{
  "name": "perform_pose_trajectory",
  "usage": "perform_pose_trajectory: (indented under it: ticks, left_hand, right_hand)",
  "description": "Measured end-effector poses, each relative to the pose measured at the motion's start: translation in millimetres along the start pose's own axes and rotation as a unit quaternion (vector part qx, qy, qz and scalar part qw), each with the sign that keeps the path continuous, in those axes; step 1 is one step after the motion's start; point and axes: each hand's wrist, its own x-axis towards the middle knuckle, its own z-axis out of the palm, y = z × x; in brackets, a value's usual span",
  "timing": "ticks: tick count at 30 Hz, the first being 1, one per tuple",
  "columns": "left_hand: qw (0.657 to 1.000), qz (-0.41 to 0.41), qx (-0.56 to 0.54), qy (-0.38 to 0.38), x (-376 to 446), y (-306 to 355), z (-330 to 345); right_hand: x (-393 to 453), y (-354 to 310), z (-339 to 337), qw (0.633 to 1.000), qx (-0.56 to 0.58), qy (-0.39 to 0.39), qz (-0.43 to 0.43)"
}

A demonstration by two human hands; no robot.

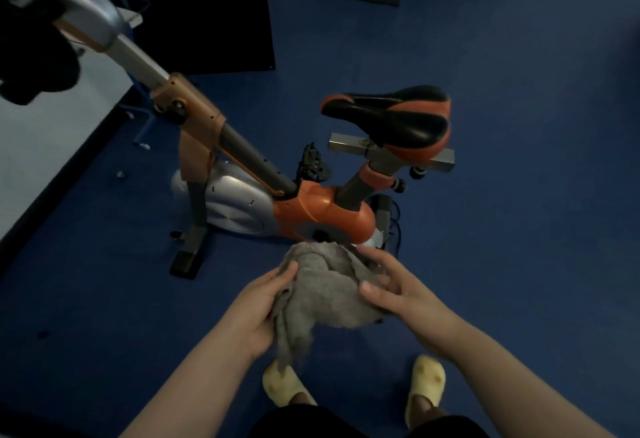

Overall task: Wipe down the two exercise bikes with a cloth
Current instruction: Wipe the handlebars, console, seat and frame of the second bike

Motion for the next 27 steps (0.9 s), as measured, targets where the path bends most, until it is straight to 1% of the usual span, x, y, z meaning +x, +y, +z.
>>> perform_pose_trajectory:
  ticks: [2, 4, 6, 8, 11, 13, 14, 15, 17, 19, 20, 22, 24, 27]
  left_hand:
    - [1.0, -0.021, -0.017, 0.014, 6, -14, 19]
    - [0.997, -0.045, -0.052, 0.031, 12, -34, 45]
    - [0.992, -0.073, -0.101, 0.033, 16, -55, 77]
    - [0.986, -0.103, -0.133, 0.022, 19, -77, 111]
    - [0.982, -0.102, -0.162, 0.012, 29, -107, 151]
    - [0.986, -0.087, -0.136, 0.029, 36, -121, 175]
    - [0.986, -0.092, -0.134, 0.026, 38, -128, 185]
    - [0.984, -0.104, -0.141, 0.022, 38, -134, 194]
    - [0.988, -0.101, -0.112, 0.014, 39, -145, 205]
    - [0.996, -0.066, -0.046, 0.033, 39, -149, 209]
    - [0.998, -0.043, -0.009, 0.045, 40, -150, 210]
    - [0.996, -0.004, 0.058, 0.071, 44, -147, 207]
    - [0.986, 0.005, 0.14, 0.086, 46, -139, 207]
    - [0.956, -0.004, 0.282, 0.075, 52, -125, 208]
  right_hand:
    - [-16, 0, -27, 0.997, -0.047, -0.003, -0.055]
    - [-33, -1, -59, 0.982, -0.154, -0.027, -0.102]
    - [-48, -2, -90, 0.953, -0.276, -0.035, -0.123]
    - [-60, -3, -119, 0.911, -0.377, -0.001, -0.168]
    - [-76, -10, -159, 0.859, -0.438, 0.045, -0.26]
    - [-85, -19, -185, 0.839, -0.443, 0.051, -0.312]
    - [-88, -24, -196, 0.843, -0.432, 0.049, -0.318]
    - [-91, -30, -204, 0.854, -0.414, 0.045, -0.311]
    - [-91, -39, -216, 0.869, -0.396, 0.043, -0.295]
    - [-87, -46, -223, 0.867, -0.407, 0.048, -0.284]
    - [-84, -49, -225, 0.875, -0.4, 0.047, -0.27]
    - [-76, -54, -228, 0.908, -0.346, 0.04, -0.232]
    - [-68, -59, -228, 0.931, -0.304, 0.058, -0.193]
    - [-59, -59, -227, 0.937, -0.287, 0.105, -0.169]
